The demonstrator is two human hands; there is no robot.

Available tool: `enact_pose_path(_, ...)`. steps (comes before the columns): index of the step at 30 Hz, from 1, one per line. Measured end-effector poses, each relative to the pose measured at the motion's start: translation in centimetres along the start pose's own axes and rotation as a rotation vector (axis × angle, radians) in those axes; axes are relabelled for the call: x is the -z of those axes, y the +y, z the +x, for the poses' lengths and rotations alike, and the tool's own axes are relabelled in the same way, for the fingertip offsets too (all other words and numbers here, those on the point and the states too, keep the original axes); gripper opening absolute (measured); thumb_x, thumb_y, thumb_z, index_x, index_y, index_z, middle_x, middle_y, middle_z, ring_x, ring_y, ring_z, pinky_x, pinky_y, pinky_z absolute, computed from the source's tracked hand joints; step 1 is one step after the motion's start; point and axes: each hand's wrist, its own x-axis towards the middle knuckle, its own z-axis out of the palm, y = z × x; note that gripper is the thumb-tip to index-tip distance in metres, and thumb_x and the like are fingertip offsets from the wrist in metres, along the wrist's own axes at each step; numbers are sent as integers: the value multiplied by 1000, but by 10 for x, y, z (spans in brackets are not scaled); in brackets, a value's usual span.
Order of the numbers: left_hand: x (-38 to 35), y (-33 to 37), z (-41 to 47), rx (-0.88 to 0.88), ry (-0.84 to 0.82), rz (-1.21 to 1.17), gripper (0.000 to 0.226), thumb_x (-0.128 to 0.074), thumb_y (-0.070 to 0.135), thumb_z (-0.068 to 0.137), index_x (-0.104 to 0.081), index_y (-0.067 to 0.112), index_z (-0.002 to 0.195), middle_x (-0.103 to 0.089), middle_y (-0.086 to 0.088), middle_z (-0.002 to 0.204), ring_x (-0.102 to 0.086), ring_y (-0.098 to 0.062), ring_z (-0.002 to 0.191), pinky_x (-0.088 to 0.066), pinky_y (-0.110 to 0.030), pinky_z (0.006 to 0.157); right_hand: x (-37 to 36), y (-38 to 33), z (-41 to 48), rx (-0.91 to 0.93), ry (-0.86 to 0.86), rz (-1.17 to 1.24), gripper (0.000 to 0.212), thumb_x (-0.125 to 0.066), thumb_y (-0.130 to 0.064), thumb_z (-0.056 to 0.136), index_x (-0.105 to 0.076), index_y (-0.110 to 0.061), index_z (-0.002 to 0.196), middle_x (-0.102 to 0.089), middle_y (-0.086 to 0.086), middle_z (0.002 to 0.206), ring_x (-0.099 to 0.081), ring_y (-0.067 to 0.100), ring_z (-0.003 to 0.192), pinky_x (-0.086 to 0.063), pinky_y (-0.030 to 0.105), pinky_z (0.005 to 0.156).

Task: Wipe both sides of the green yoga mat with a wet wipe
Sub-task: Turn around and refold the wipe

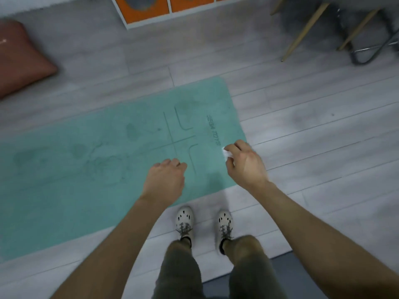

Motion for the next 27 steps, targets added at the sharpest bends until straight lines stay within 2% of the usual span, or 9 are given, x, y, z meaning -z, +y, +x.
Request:
enact_pose_path(4, 93, 25, -32, -23, 42, -23, 31, -63, 37, 95, -66, 23, 122, -67, -1, 112, -66, -29, 106, -53, -40, 84, 104, -20, -5, 23, 155, 30, 24, -63, -13, 90, -72, -14, 112, -62, 6, 104, -63, 31, 96, -54, 39, 72)
enact_pose_path(9, 151, 51, 12, -19, 136, 43, 31, -64, 37, 94, -68, 22, 120, -67, -3, 108, -66, -30, 106, -53, -41, 83, 166, 15, 28, 133, 174, -27, 27, -65, -11, 88, -71, -12, 114, -62, 7, 106, -63, 33, 98, -56, 42, 72)
enact_pose_path(12, 178, 78, 53, 53, 155, 16, 33, -61, 39, 96, -65, 23, 124, -67, -2, 113, -65, -29, 111, -52, -40, 87, 195, 55, 60, 212, 139, -34, 28, -65, -11, 88, -69, -13, 116, -62, 6, 106, -62, 31, 95, -56, 41, 71)
enact_pose_path(16, 208, 125, 98, 237, 169, -86, 42, -61, 41, 96, -63, 25, 134, -67, -1, 122, -64, -29, 117, -54, -41, 91, 242, 117, 101, 277, 30, -42, 29, -64, -10, 88, -67, -14, 117, -63, 5, 106, -61, 29, 95, -54, 41, 74)
enact_pose_path(20, 230, 171, 132, 400, 203, -164, 44, -65, 41, 96, -64, 26, 137, -67, 0, 128, -65, -28, 118, -53, -39, 90, 281, 171, 139, 355, -54, -49, 29, -65, -8, 89, -66, -14, 118, -65, 5, 111, -61, 29, 101, -54, 40, 76)
enact_pose_path(24, 245, 192, 166, 505, 177, -233, 44, -64, 41, 96, -64, 25, 137, -66, -1, 129, -64, -28, 119, -55, -41, 91, 305, 195, 201, 418, -117, -90, 28, -63, -9, 93, -66, -15, 120, -66, 2, 116, -61, 28, 106, -52, 38, 78)
enact_pose_path(27, 258, 190, 195, 568, 206, -242, 43, -66, 40, 95, -65, 24, 135, -67, -1, 127, -65, -28, 118, -54, -41, 89, 314, 195, 257, 518, -147, -131, 21, -65, -10, 94, -68, -14, 114, -66, 2, 112, -63, 29, 102, -41, 31, 71)
